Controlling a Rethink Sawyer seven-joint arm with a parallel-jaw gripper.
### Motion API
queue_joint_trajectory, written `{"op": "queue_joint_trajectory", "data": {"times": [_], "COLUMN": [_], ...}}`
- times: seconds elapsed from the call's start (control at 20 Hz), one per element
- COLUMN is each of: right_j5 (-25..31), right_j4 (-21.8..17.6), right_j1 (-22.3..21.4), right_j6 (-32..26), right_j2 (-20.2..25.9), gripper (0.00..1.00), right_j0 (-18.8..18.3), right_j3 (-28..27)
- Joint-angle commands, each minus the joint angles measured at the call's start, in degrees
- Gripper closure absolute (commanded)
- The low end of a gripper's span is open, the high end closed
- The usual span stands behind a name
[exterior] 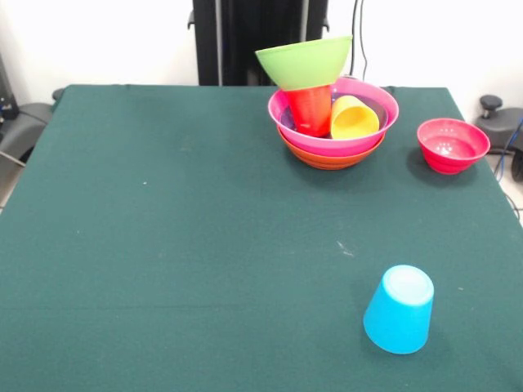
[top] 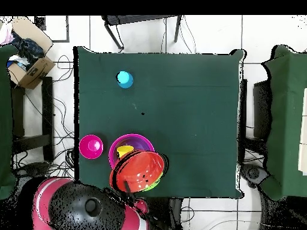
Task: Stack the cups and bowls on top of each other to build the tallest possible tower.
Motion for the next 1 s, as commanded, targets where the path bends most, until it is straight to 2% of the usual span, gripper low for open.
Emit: {"op": "queue_joint_trajectory", "data": {"times": [0.05,0.3,0.55,0.65,0.8,1.0], "right_j5": [21.3,23.6,35.7,43.0,46.2,47.0], "right_j4": [1.8,4.6,4.4,5.1,2.9,2.4], "right_j1": [9.8,9.9,7.6,5.6,4.5,4.2], "right_j6": [9.1,9.0,8.6,7.4,9.0,9.8], "right_j2": [8.3,9.3,8.8,9.3,9.1,9.2], "gripper": [1.00,1.00,1.00,1.00,1.00,1.00], "right_j0": [1.4,2.4,5.3,6.4,6.6,6.8], "right_j3": [-2.5,-4.8,-5.8,-5.3,-5.8,-6.3]}}
